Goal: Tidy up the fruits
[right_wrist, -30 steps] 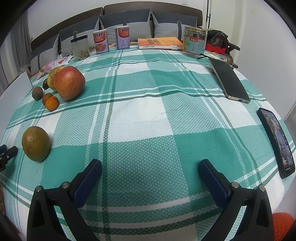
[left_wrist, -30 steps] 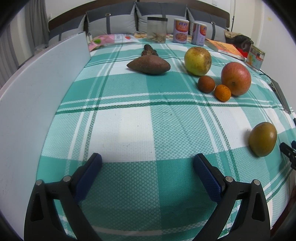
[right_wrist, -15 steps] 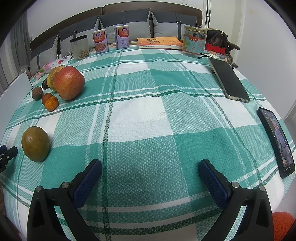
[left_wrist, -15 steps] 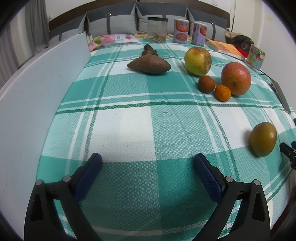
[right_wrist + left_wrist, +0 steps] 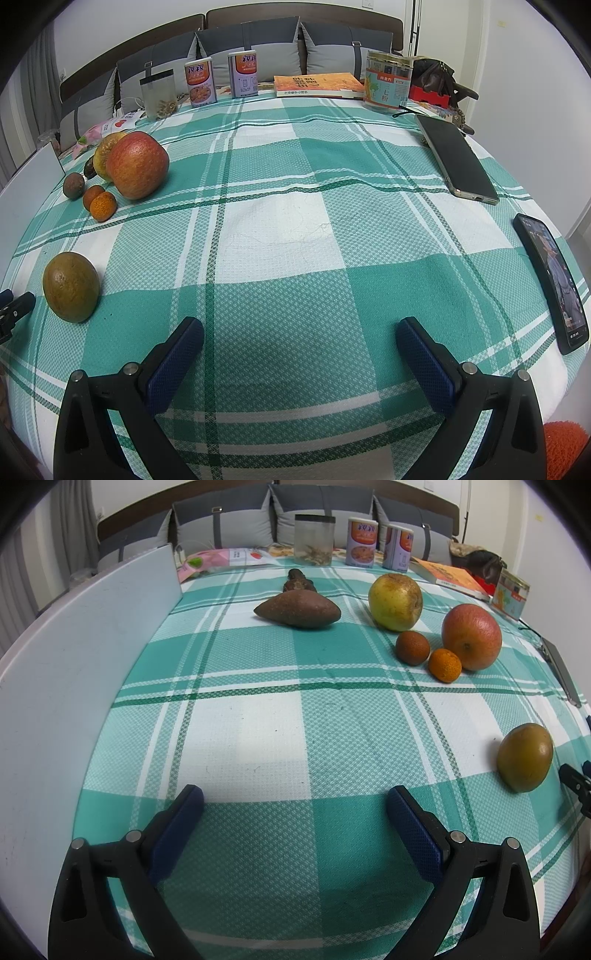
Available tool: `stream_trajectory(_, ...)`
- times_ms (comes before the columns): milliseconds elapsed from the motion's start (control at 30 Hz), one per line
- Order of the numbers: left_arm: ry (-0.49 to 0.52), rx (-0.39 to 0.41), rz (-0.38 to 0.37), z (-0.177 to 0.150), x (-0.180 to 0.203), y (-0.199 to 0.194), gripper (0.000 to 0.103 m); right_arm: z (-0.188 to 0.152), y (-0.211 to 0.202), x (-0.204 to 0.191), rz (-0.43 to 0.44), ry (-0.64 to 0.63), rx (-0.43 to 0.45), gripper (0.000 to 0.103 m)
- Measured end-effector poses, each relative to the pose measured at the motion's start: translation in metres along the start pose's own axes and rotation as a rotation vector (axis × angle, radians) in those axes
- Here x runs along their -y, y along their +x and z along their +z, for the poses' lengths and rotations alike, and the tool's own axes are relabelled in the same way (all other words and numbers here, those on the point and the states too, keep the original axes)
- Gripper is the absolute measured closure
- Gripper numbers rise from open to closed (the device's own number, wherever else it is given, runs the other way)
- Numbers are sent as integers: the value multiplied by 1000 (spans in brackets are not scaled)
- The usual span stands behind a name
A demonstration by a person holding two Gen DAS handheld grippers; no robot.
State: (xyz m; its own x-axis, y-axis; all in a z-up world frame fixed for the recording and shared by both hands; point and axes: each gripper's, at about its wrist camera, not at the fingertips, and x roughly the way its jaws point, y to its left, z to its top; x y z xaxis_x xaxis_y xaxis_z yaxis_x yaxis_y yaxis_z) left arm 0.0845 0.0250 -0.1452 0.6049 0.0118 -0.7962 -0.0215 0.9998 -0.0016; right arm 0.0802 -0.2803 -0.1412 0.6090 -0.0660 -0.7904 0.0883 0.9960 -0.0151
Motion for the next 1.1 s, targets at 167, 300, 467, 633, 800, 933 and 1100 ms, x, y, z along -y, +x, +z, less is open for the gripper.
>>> stream_trajectory(167, 0, 0, 0, 0, 0, 0, 2, 0, 0, 0, 0, 0, 0, 0)
stream_trajectory(300, 0, 0, 0, 0, 0, 0, 2, 0, 0, 0, 0, 0, 0, 0)
stream_trajectory(467, 0, 0, 0, 0, 0, 0, 2, 0, 0, 0, 0, 0, 0, 0)
stream_trajectory(633, 0, -6, -8, 0, -1, 1, 3, 0, 0, 0, 0, 0, 0, 0)
stream_trajectory(800, 6, -108, -55, 12, 1, 1, 4, 0, 0, 0, 0, 0, -1, 0)
stream_trajectory(933, 7, -120, -136, 38, 1, -4, 4, 0, 0, 0, 0, 0, 0, 0)
stream_trajectory(1100, -167, -176, -184, 113, -25, 19, 4, 0, 0, 0, 0, 1, -1, 0)
